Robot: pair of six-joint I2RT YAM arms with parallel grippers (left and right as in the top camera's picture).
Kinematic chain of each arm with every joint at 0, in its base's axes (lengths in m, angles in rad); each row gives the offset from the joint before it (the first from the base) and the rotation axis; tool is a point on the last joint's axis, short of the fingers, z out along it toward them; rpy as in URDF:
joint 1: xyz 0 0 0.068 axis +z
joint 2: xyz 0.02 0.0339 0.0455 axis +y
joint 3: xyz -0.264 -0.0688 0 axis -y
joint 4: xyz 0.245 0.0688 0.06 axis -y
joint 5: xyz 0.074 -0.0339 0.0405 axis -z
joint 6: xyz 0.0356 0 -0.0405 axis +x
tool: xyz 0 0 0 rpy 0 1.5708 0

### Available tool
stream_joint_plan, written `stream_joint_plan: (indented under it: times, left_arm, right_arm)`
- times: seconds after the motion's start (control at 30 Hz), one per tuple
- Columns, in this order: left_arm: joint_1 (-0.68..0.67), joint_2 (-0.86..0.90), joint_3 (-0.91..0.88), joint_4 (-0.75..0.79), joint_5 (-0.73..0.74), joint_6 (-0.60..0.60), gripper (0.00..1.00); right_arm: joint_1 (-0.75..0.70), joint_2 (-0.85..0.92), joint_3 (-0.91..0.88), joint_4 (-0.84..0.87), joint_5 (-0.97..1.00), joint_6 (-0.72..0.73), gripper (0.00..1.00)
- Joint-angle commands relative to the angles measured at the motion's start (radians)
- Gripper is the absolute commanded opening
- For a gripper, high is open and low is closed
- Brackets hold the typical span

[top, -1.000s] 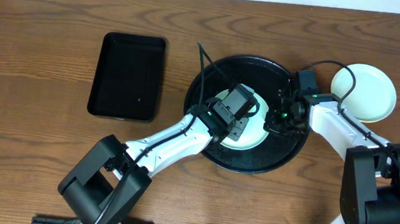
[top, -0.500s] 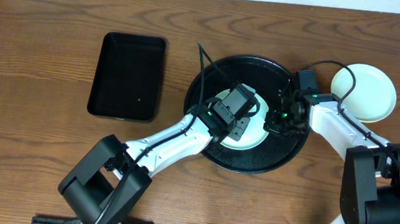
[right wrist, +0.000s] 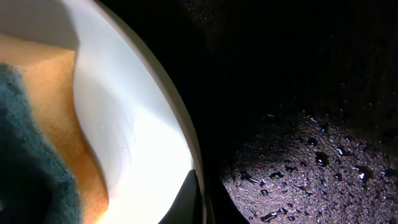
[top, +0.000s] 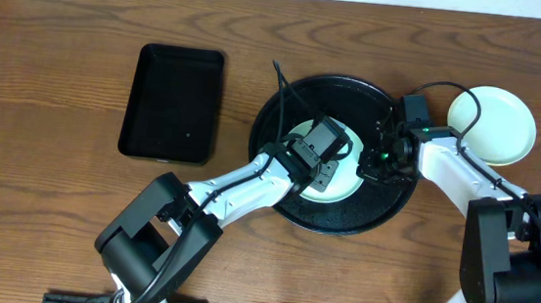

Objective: Clean dirty plates on tray and stack at the side
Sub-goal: 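Hold the green plate with the right gripper and scrub it with the sponge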

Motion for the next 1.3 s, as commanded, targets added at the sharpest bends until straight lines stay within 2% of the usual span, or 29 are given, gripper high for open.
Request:
stream_joint_plan:
  times: [0.0,0.07,0.1,0.47,0.7,0.87,1.03,1.27]
  left_arm:
    - [0.000,0.034,0.011,0.002,0.000,-0.005,0.26]
    - [0.000,0.034,0.011,0.010,0.000,-0.005,0.10]
    - [0.000,0.034,0.011,0.014,0.000,-0.005,0.08]
    - [0.000,0.010,0.013,0.014,0.001,-0.008,0.08]
    - [0.000,-0.143,0.013,0.020,0.000,-0.063,0.08]
    - [0.000,-0.217,0.013,0.020,0.000,-0.149,0.07]
    - [0.000,-0.189,0.013,0.019,0.000,-0.246,0.07]
    - [0.003,-0.058,0.013,0.027,-0.004,-0.296,0.07]
  right_arm:
    - [0.000,0.011,0.000,-0.008,0.017,-0.022,0.01]
    - [0.000,0.011,0.000,-0.010,0.017,-0.022,0.01]
    - [0.000,0.011,0.000,-0.011,0.017,-0.022,0.01]
    - [0.000,0.011,0.000,-0.024,0.020,-0.030,0.01]
    - [0.000,0.011,0.000,-0.023,0.021,-0.030,0.01]
    - [0.000,0.011,0.000,-0.023,0.021,-0.029,0.01]
    - [0.000,0.011,0.000,-0.023,0.021,-0.030,0.01]
    - [0.000,0.011,0.000,-0.023,0.021,-0.030,0.01]
